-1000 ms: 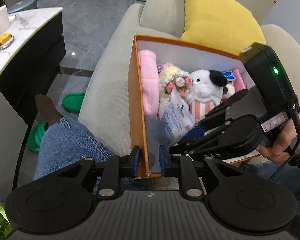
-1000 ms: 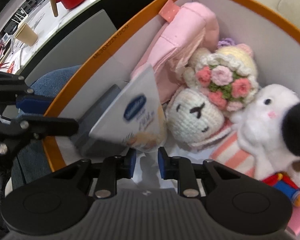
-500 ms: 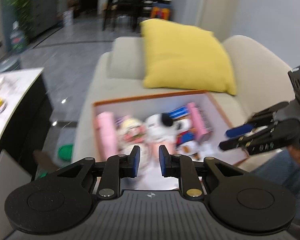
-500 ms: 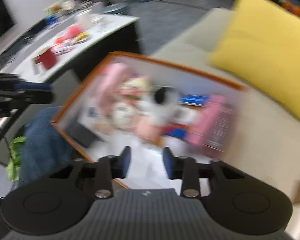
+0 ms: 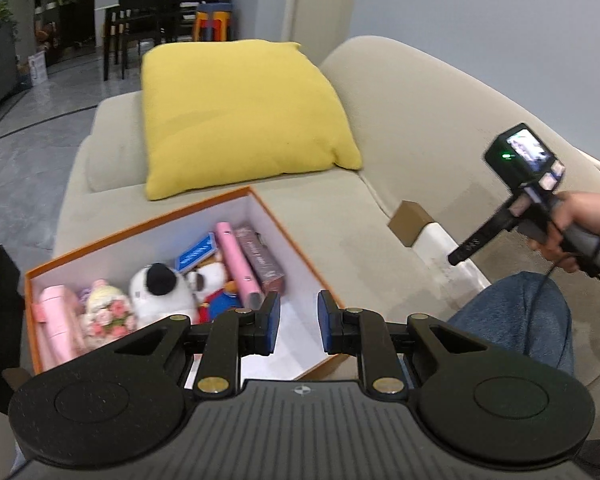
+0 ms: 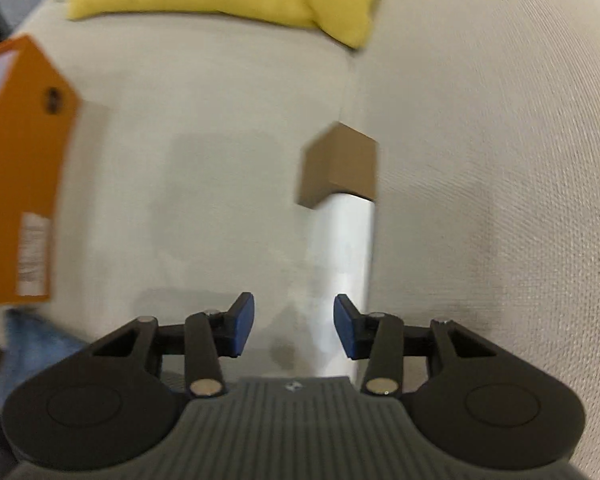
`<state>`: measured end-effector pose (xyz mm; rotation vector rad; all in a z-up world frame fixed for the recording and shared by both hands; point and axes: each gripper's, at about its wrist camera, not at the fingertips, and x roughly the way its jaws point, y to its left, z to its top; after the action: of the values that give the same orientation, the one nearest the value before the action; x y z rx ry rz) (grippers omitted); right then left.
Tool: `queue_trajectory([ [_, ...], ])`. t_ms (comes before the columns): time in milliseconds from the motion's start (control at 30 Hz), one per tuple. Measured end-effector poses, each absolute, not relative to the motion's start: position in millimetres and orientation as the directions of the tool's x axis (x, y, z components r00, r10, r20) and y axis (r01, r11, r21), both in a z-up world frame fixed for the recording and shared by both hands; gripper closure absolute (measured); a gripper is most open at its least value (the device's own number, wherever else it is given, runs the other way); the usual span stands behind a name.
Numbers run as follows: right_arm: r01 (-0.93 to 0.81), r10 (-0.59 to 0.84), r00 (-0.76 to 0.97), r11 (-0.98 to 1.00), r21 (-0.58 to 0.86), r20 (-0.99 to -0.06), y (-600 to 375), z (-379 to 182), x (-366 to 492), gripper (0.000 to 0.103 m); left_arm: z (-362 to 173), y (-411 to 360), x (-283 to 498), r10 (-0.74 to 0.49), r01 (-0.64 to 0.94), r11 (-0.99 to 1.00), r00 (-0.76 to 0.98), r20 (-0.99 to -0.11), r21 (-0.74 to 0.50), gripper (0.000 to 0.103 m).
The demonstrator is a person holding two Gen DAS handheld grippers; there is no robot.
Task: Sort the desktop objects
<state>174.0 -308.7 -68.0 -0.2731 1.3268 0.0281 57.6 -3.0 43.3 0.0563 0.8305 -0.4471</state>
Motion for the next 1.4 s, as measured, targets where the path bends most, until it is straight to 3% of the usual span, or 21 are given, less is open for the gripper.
queue_trajectory([
  [333,-0.138,-0.315,0.186,0.930,-0.342,-0.931,-303,-112,195,0.048,29,-17,69,-0.377,0.418,0.896,0.544,-0.750,-0.147,0.081],
  [600,-0.106,-0.318,0.132,0.937,-0.332,-0.939,-309,-128,213,0.050,24,-16,75,-0.367,0.407,0.901,0.528,-0.765,-0.151,0.081],
  [867,-0.079,-0.219,0.092,0.971,-0.226,-0.971,-323,-141,227,0.072,23,-17,78,-0.345,0.393,0.909,0.523,-0.780,-0.139,0.081],
  [1133,-0.178,0.044,0.137,0.984,0.019,-0.990,-312,-116,213,0.072,23,-40,86,-0.335,0.424,0.899,0.502,-0.797,-0.110,0.081],
  [1300,-0.258,0.023,0.118,0.966,-0.008,-0.993,-303,-115,212,0.072,22,-64,95,-0.327,0.466,0.881,0.479,-0.814,-0.079,0.081],
  [1400,-0.274,0.074,0.110,0.961,0.041,-0.991,-316,-111,212,0.061,20,-81,105,-0.331,0.495,0.866,0.459,-0.825,-0.072,0.081],
])
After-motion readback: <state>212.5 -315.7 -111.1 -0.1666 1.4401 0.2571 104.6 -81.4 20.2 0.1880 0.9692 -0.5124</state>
